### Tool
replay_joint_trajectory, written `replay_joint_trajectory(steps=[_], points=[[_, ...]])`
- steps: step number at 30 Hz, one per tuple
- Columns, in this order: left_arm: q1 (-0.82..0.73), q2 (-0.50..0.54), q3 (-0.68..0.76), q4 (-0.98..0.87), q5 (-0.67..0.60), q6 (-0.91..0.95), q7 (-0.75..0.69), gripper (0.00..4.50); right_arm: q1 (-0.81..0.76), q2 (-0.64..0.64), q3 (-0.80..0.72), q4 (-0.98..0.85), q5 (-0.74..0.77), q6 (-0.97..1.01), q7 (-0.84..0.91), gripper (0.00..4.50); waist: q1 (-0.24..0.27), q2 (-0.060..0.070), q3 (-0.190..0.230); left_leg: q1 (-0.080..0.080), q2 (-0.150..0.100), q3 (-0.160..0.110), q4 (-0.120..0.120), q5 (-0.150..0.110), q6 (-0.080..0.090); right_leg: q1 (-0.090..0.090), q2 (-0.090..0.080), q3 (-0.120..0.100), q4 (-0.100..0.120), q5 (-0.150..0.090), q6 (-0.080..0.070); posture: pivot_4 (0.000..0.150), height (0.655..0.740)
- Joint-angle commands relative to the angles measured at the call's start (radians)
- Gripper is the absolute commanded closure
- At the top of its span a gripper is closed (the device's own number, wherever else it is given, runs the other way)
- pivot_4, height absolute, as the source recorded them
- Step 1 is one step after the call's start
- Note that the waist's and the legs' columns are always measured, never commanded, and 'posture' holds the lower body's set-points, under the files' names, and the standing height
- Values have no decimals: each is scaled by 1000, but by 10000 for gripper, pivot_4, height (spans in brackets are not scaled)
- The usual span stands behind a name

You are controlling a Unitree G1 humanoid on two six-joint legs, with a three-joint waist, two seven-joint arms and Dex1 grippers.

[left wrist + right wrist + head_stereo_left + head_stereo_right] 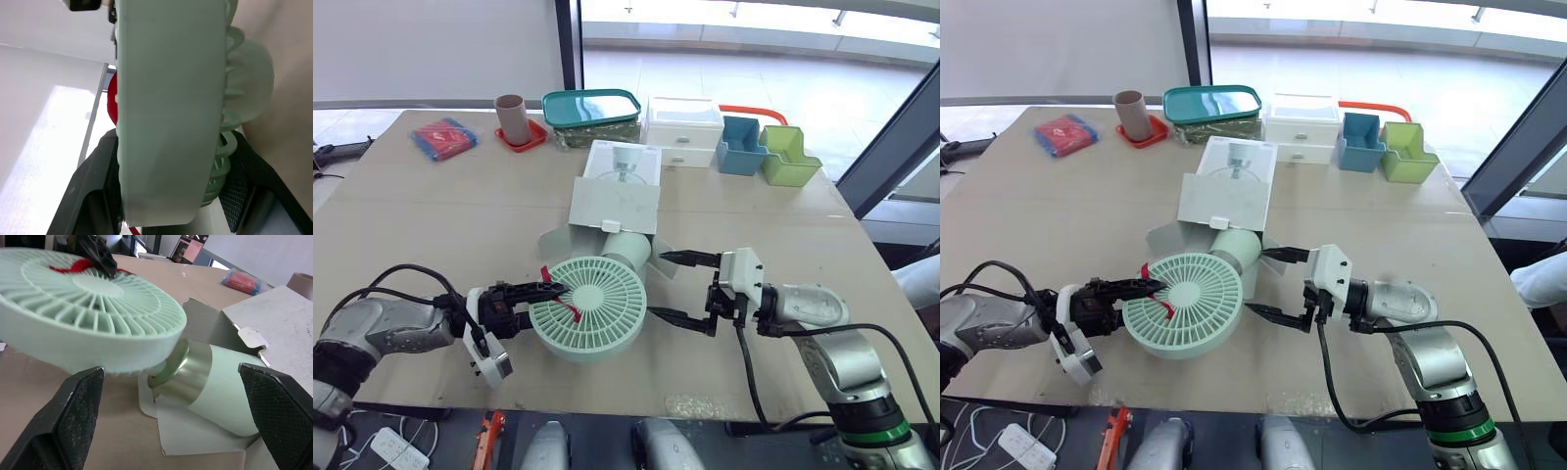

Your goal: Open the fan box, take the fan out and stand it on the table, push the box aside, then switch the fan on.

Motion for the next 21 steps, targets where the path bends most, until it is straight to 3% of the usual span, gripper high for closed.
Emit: replay_joint_trajectory(steps=[1, 9, 15, 21], points=[[47, 50, 8, -141, -299, 126, -116, 25176, -23, 9, -14, 11, -2, -43, -1, 0, 0, 0, 0, 0, 0, 0, 0, 0, 0, 0, 0, 0, 0, 0, 0, 1500, 7400], [234, 115, 181, -520, -835, 634, -309, 25176, -55, 23, -3, 72, -13, -83, 7, 0, -2, 1, 1, 0, 2, 0, 1, 0, 0, 0, 2, 0, 1, 0, -1, 1500, 7400], [361, 85, 324, -714, -995, 882, -307, 25176, -73, 40, 12, 114, -25, -105, 16, 0, -3, 1, 1, 0, 2, 0, 1, 0, 0, 0, 3, 0, 1, 0, -1, 1500, 7400], [449, 9, 468, -942, -1127, 1217, -139, 25176, -110, 52, 27, 169, -33, -122, 38, 0, -3, 1, 1, 0, 2, 0, 1, 0, 0, 0, 3, 1, 1, 0, -1, 1500, 7400]])
